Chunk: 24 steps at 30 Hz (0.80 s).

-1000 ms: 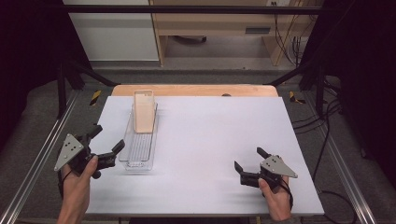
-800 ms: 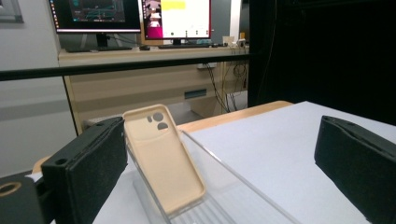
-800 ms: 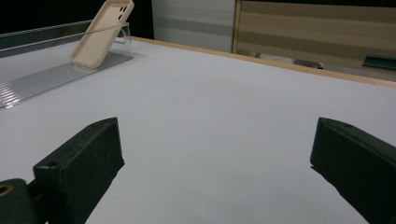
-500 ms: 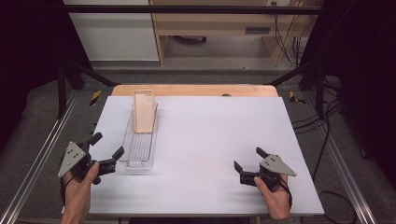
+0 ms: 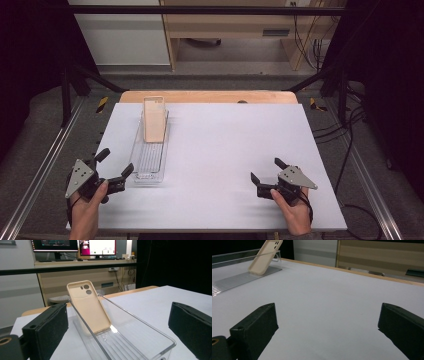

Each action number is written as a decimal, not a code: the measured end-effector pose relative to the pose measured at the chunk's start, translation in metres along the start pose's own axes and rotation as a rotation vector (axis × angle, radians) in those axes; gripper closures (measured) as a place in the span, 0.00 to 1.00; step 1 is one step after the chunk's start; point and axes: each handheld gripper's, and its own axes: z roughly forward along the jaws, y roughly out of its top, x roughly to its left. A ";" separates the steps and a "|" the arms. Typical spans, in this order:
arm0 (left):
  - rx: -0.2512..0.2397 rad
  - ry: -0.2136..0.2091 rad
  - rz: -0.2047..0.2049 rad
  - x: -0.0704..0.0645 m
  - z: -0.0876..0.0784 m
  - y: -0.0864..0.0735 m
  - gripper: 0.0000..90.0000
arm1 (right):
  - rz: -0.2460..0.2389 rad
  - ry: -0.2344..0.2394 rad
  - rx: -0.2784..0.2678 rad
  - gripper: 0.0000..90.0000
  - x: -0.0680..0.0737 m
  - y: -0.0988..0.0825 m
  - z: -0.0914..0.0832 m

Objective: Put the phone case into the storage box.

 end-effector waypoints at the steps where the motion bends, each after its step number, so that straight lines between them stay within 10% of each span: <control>1: 0.001 0.001 0.003 0.000 0.000 -0.001 0.02 | -0.001 0.000 0.000 0.03 0.000 0.000 0.000; 24: 0.022 -0.009 0.052 -0.009 -0.002 -0.018 0.02 | -0.004 -0.010 -0.047 0.03 -0.008 0.003 -0.007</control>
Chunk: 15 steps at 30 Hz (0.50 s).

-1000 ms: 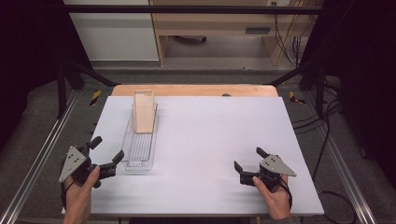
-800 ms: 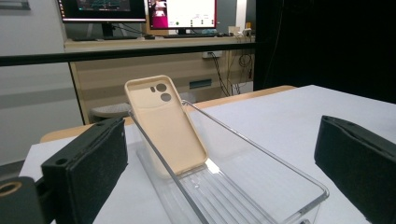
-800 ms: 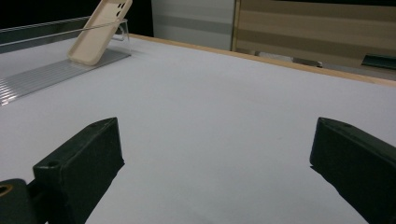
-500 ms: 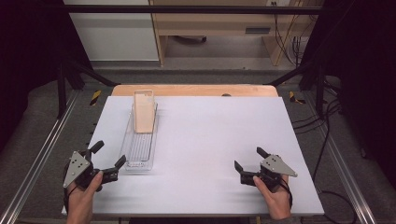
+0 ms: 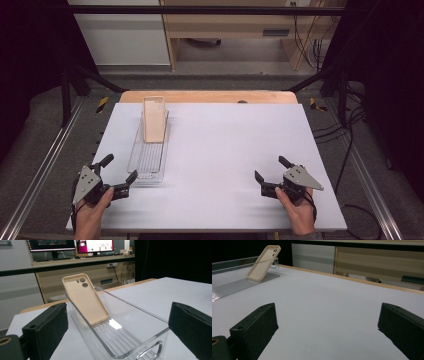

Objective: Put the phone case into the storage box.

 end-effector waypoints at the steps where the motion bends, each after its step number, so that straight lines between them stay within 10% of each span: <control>1: 0.001 0.000 0.000 0.000 0.000 -0.001 0.02 | -0.001 -0.002 -0.002 0.03 -0.001 0.000 0.000; 15: -0.004 0.014 -0.050 0.005 -0.003 -0.012 0.02 | -0.010 -0.056 0.011 0.03 -0.017 -0.005 -0.002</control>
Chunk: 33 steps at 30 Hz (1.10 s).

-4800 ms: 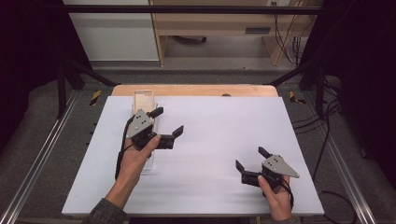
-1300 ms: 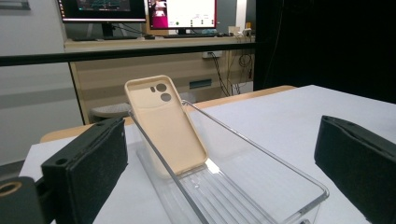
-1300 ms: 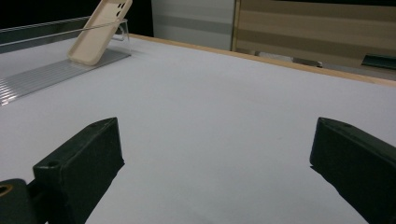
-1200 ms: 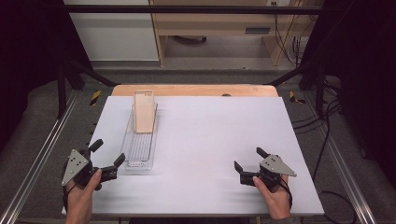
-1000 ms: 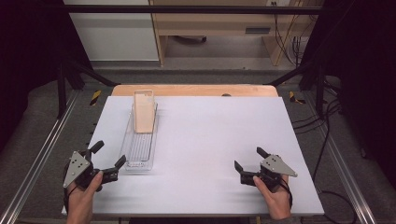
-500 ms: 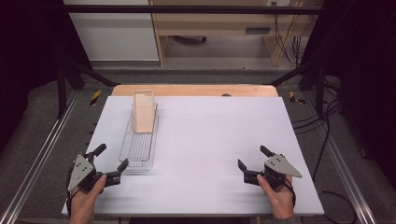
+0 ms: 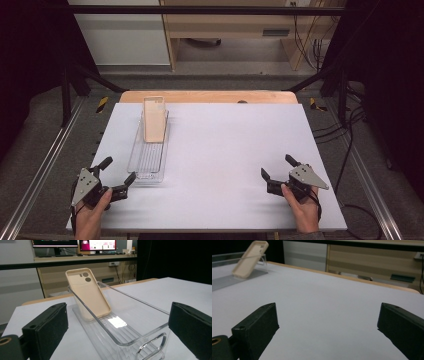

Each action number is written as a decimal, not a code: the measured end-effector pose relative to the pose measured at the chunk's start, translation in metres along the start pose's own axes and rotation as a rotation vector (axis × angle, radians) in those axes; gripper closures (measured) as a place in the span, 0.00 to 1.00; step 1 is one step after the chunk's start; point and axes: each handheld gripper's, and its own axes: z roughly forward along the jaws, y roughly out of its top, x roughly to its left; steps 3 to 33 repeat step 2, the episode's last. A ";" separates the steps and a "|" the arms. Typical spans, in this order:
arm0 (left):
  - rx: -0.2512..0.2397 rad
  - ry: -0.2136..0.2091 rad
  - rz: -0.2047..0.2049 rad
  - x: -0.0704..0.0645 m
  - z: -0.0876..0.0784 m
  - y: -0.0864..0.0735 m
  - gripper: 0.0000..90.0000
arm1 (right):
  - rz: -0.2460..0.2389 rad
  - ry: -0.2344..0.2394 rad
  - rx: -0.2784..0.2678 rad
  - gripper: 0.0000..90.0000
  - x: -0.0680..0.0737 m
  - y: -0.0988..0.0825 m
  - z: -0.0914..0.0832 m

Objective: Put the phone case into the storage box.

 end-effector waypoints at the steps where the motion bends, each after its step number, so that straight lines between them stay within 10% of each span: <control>1: 0.003 0.002 0.004 0.000 0.000 0.000 0.02 | 0.002 -0.011 0.013 0.03 -0.001 -0.001 0.000; 33: 0.009 0.006 0.007 0.000 0.000 -0.001 0.03 | 0.002 -0.019 0.022 0.03 -0.001 -0.002 0.001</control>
